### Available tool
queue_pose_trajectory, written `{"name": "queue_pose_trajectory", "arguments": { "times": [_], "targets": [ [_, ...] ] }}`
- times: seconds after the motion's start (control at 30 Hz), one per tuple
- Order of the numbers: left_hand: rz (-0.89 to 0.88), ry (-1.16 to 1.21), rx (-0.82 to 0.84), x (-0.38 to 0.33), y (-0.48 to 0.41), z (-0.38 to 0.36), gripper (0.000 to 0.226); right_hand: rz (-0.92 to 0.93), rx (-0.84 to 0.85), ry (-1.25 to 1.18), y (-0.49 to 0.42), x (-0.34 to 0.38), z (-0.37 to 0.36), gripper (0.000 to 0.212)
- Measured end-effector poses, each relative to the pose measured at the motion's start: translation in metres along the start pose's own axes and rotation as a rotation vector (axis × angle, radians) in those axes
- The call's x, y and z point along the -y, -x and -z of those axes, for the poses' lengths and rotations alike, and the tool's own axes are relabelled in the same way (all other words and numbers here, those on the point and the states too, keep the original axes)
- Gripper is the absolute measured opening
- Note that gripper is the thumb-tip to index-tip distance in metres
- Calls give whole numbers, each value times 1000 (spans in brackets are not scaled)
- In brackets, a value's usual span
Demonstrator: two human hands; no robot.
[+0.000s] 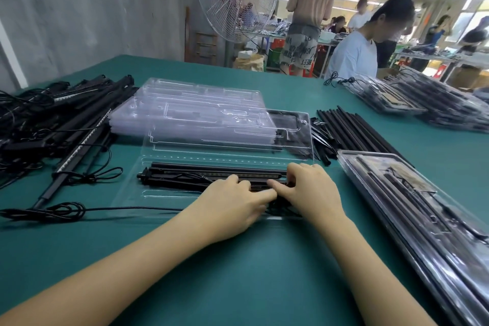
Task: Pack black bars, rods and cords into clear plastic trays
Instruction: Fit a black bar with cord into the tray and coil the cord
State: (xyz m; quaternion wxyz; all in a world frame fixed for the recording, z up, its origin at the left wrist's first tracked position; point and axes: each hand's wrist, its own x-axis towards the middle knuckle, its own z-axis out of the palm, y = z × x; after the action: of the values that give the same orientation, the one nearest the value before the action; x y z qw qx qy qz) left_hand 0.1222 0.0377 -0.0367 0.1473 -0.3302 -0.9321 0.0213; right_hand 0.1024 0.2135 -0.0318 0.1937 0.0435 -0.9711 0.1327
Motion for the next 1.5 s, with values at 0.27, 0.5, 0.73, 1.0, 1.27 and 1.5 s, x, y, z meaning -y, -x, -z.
{"name": "queue_pose_trajectory", "arguments": {
  "times": [0.27,0.5,0.73,1.0,1.27,1.5],
  "targets": [
    [4,-85,38,-7,-1,0,36,-80,336,-199,-7,-19,29,30],
    [-31,-72,36,-12,5,-6,52,-48,614,-326,-3,-31,52,48],
    [-22,-103,88,-15,4,-8,57,43,542,-166,0,-17,51,37],
    [-45,-138,112,-14,4,-8,60,-42,452,-38,12,-8,50,42],
    [-58,-143,126,-11,7,-6,61,2,359,50,23,-3,39,15],
    [-59,-151,179,-10,6,2,73,-21,414,31,26,-6,45,28]
  ]
}}
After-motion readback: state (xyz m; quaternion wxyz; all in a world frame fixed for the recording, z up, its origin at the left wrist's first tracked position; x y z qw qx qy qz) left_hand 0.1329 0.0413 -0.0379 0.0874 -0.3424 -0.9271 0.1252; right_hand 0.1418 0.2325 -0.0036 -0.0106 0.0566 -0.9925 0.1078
